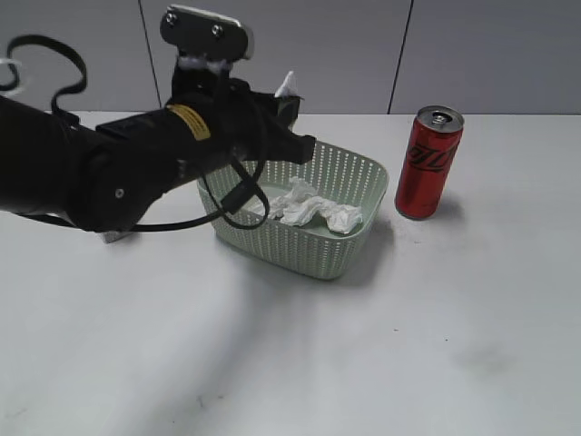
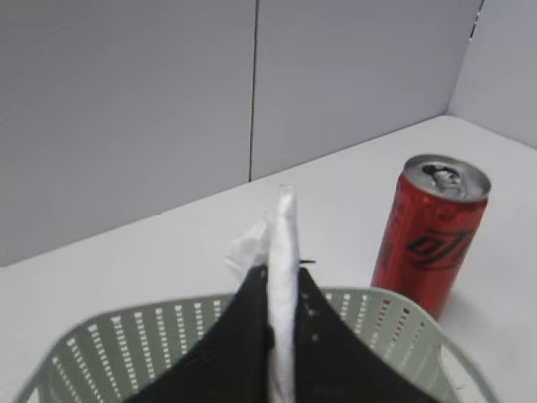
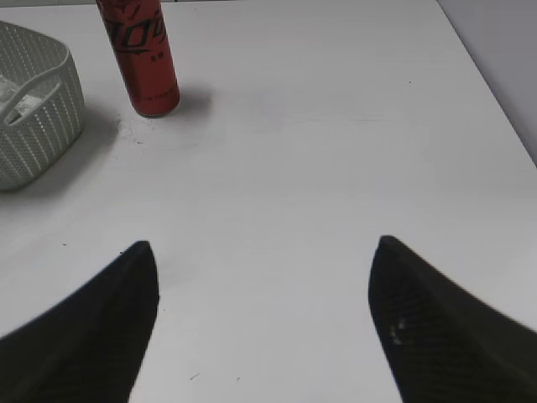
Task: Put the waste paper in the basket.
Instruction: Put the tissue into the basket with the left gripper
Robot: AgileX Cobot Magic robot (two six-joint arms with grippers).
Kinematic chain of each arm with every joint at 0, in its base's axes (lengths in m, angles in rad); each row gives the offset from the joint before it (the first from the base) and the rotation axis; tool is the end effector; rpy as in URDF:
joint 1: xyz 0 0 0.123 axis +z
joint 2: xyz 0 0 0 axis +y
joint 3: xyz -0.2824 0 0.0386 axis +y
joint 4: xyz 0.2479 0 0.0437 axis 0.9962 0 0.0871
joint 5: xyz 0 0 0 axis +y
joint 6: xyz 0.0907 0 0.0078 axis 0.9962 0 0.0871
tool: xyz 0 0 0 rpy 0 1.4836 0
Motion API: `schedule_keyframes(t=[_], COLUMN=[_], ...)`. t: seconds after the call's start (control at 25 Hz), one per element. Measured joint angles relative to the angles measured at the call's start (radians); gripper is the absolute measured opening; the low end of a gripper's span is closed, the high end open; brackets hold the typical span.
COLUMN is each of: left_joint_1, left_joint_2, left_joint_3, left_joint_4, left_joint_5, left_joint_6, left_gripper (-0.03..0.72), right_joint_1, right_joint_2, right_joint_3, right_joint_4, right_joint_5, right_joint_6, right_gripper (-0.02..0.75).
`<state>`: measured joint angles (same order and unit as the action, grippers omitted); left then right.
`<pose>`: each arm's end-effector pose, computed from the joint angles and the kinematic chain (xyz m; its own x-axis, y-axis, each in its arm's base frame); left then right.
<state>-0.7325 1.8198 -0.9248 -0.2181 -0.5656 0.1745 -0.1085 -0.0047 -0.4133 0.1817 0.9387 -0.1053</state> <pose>0.2923 -0.2487 0.1983 -0.1922 0.1589 -0.9684 0.5788 0.8153 0.0189 0.0096 0.0123 0.2635 -0.4105 0.0475 -0.9106 -0.0237 0.9977 0.0628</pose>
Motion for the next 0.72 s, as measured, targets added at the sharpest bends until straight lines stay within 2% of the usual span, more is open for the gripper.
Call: schedule_keyframes(t=[0.08, 0.12, 0.2, 0.32, 0.4, 0.52, 0.72], left_joint_1=[0.0, 0.0, 0.0, 0.0, 0.0, 0.001, 0.001], left_joint_2=[0.034, 0.046, 0.059, 0.061, 0.061, 0.061, 0.038], left_joint_3=[0.001, 0.001, 0.001, 0.001, 0.001, 0.001, 0.001], left_joint_4=[0.007, 0.009, 0.01, -0.019, -0.048, -0.06, -0.063], left_joint_5=[-0.025, -0.035, -0.05, -0.063, -0.068, -0.07, -0.059], left_joint_6=[0.0, 0.0, 0.0, 0.0, 0.0, 0.0, 0.0], left_gripper=[0.089, 0.141, 0.278, 0.554, 0.64, 0.678, 0.684], right_joint_1=[0.0, 0.0, 0.0, 0.0, 0.0, 0.0, 0.0], right_joint_2=[0.0, 0.0, 0.0, 0.0, 0.0, 0.0, 0.0], right_joint_3=[0.0, 0.0, 0.0, 0.0, 0.0, 0.0, 0.0], right_joint_4=[0.0, 0.0, 0.0, 0.0, 0.0, 0.0, 0.0], right_joint_5=[0.0, 0.0, 0.0, 0.0, 0.0, 0.0, 0.0], right_joint_6=[0.0, 0.0, 0.0, 0.0, 0.0, 0.0, 0.0], right_gripper=[0.589, 0.589, 0.589, 0.589, 0.589, 0.589, 0.589])
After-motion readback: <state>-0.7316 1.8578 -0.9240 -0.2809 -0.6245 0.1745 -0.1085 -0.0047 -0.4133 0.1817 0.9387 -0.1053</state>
